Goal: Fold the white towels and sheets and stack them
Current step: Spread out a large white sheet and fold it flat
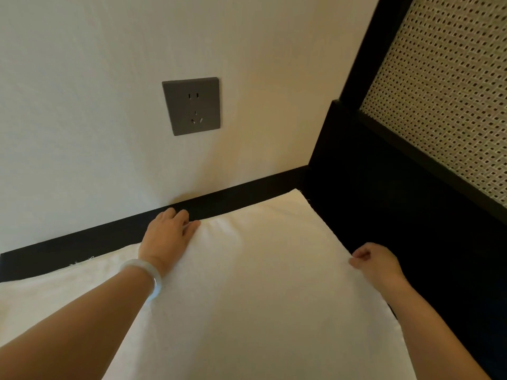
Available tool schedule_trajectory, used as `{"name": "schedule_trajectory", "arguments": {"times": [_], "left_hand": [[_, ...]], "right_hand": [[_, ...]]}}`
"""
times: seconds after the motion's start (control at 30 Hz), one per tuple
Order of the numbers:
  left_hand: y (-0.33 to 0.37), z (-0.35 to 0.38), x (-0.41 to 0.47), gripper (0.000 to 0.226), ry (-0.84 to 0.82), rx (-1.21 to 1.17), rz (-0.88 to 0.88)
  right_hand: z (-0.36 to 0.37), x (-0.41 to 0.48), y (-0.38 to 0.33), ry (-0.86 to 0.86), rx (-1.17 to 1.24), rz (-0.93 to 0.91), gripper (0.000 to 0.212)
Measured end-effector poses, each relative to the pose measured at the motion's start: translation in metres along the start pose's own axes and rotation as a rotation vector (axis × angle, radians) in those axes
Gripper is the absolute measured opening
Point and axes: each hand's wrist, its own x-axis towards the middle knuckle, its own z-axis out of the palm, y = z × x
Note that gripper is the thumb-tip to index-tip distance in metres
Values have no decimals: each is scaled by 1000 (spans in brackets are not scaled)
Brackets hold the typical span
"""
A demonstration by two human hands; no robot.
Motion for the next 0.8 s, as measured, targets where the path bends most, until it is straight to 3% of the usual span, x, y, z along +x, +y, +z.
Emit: {"name": "schedule_trajectory", "arguments": {"times": [0.07, 0.13, 0.27, 0.37, 0.5, 0.57, 0.67, 0.8], "left_hand": [[-1, 0, 0, 28, 1, -5, -2], [-1, 0, 0, 27, 2, -10, -3], [3, -2, 0, 29, 27, -11, -10], [4, -5, -1, 30, 33, -11, -24], [2, -7, -3, 29, -8, -14, -11], [-2, -15, 1, 27, -102, -61, 8], [-16, -43, 9, 33, -389, -133, 99], [-56, -88, 8, 33, -750, -198, 38]], "right_hand": [[7, -4, -9, 127, -319, -106, 26], [29, -17, -34, 261, -434, -328, 41], [97, -37, -108, 58, -404, -680, 59], [135, -28, -139, -47, -542, -621, 61], [154, -17, -140, 21, -609, -513, 66], [154, -16, -138, 31, -601, -518, 66], [152, -16, -139, 34, -603, -523, 65], [149, -20, -140, 31, -602, -515, 64]]}}
